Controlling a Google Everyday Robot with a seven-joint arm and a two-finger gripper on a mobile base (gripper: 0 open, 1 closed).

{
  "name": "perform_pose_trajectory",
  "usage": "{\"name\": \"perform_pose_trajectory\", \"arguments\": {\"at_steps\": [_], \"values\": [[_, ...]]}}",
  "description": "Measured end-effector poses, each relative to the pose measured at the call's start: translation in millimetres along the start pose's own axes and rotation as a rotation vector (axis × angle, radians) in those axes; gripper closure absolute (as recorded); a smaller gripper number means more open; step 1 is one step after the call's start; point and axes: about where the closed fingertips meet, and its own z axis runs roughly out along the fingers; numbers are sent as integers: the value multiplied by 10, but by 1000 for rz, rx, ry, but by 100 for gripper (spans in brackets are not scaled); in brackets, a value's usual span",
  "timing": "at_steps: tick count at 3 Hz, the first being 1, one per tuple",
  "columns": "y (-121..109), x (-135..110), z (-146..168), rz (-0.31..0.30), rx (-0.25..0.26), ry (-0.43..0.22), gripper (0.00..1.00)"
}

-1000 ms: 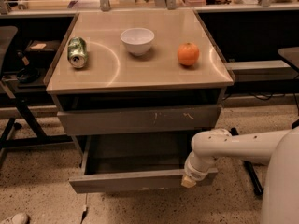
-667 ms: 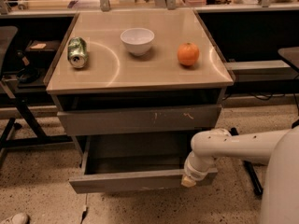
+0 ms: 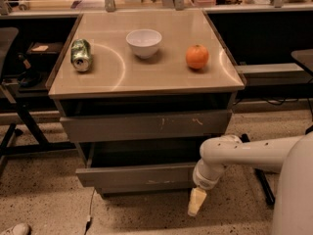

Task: Close middle drawer

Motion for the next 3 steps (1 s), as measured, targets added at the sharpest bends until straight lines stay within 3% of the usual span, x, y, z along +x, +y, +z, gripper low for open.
{"name": "perform_pose_trajectory", "arguments": {"at_steps": [1,2,3], "values": [[0,0,0,0,0,0,0],[0,0,0,0,0,0,18],[1,0,1,0,0,0,42]]}}
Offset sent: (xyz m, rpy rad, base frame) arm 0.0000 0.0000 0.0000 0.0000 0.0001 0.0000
